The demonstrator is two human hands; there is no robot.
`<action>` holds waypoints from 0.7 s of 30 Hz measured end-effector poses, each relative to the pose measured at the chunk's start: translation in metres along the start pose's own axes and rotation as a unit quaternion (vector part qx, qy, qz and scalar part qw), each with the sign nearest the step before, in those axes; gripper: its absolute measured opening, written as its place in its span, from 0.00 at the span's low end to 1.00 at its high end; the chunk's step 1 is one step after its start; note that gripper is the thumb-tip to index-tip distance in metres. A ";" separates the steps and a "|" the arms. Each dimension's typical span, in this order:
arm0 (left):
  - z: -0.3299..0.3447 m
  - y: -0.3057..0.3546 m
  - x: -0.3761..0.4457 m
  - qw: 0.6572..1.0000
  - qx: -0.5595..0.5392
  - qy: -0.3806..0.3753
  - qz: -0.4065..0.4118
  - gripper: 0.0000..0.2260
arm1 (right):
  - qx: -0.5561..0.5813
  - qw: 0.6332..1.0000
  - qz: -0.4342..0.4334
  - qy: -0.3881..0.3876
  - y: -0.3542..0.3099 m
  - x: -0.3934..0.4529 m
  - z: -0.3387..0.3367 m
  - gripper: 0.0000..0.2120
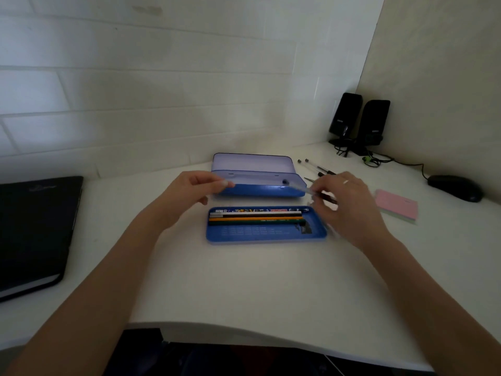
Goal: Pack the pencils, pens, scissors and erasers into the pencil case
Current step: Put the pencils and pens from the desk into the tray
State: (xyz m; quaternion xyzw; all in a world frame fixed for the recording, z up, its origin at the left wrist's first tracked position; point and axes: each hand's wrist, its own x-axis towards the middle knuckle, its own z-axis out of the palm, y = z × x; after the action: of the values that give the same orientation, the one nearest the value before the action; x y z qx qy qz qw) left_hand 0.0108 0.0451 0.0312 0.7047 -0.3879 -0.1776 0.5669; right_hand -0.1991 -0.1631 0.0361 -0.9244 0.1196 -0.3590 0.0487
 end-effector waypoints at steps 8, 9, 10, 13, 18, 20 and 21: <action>0.018 0.005 -0.007 0.988 -0.019 -0.151 -0.012 0.13 | 0.253 0.961 -0.083 -0.076 -0.045 -0.009 0.019 0.08; 0.019 0.004 -0.007 0.987 -0.014 -0.159 -0.012 0.13 | 0.301 0.949 -0.051 -0.080 -0.047 -0.009 0.021 0.07; 0.018 0.005 -0.008 0.986 -0.012 -0.165 -0.012 0.13 | 0.345 0.934 -0.025 -0.084 -0.049 -0.009 0.022 0.06; 0.018 0.008 -0.008 0.987 -0.008 -0.159 -0.021 0.10 | 0.442 0.891 0.026 -0.104 -0.051 -0.006 0.021 0.07; 0.013 0.012 -0.008 0.997 -0.001 -0.074 -0.013 0.09 | 0.526 0.825 0.168 -0.122 -0.038 0.001 0.016 0.06; 0.009 0.012 -0.008 0.998 0.023 -0.051 0.002 0.08 | 0.529 0.817 0.200 -0.110 -0.028 0.003 0.014 0.05; 0.007 0.011 -0.007 0.998 0.042 -0.045 0.008 0.08 | 0.478 0.851 0.195 -0.100 -0.022 0.002 0.013 0.04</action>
State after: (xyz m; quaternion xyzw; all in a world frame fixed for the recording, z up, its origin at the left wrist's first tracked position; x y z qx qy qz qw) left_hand -0.0030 0.0450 0.0383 0.7158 -0.4261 -0.1883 0.5202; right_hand -0.1845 -0.1426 0.0316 -0.7757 0.1051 -0.2605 0.5652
